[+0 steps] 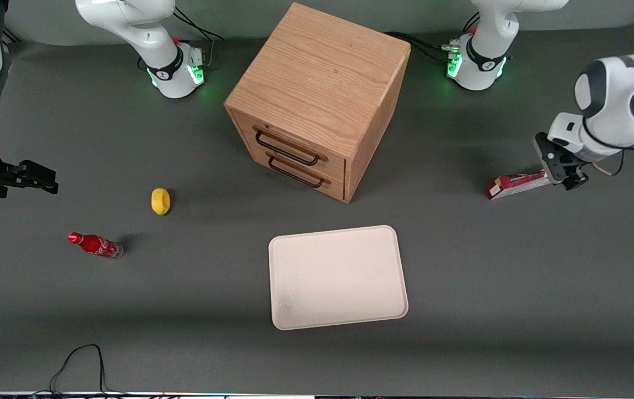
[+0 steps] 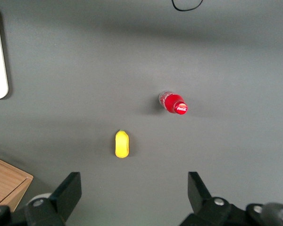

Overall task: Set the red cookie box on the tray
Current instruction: 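Lower the open left gripper onto the red plaid cookie box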

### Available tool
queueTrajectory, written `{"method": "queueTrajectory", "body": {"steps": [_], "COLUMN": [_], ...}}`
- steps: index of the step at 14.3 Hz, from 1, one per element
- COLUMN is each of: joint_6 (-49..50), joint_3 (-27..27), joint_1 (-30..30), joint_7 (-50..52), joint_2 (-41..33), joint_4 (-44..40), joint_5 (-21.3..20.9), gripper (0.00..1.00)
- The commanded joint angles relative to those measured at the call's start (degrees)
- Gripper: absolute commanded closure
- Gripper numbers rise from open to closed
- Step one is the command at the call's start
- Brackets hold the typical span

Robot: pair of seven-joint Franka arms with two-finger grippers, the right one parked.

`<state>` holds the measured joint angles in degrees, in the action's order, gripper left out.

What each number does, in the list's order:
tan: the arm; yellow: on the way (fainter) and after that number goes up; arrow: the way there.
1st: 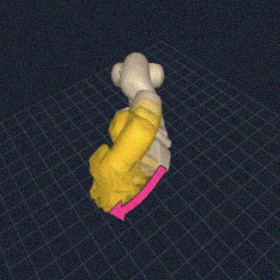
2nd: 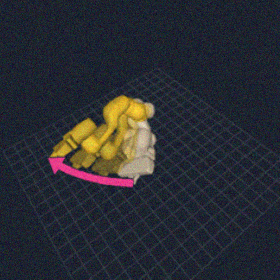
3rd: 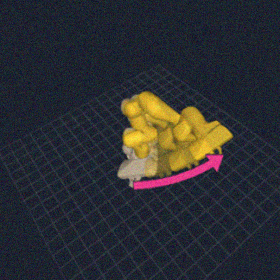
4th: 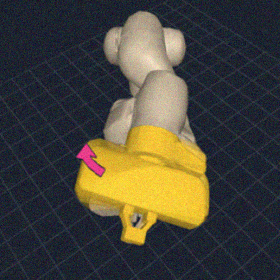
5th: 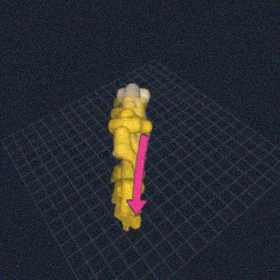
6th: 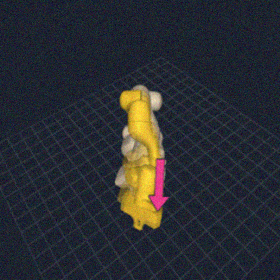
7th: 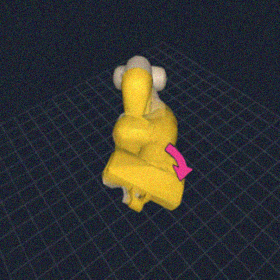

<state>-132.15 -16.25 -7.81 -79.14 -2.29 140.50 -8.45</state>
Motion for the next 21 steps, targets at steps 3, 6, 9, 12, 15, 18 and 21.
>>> {"method": "queueTrajectory", "body": {"steps": [3,6,9,12,15,18,21], "joint_6": [-11.07,-13.48,-14.54,-14.80,-14.80,-14.89,-14.89], "joint_3": [-0.36,-0.45,-0.44,-0.36,-0.36,-0.36,-0.36], "joint_1": [1.74,2.09,2.18,2.18,2.18,2.09,2.01], "joint_7": [-7.07,-7.26,-7.26,-7.26,-7.26,-7.61,-7.61], "joint_2": [1.50,3.52,4.49,4.93,4.93,5.10,5.28], "joint_4": [7.05,7.42,7.42,7.42,7.33,7.33,7.33], "joint_5": [-0.77,-0.77,-0.69,-0.60,-0.51,-0.16,-0.16], "gripper": [0.02,0.02,0.02,0.02,0.07,1.00,1.00]}}
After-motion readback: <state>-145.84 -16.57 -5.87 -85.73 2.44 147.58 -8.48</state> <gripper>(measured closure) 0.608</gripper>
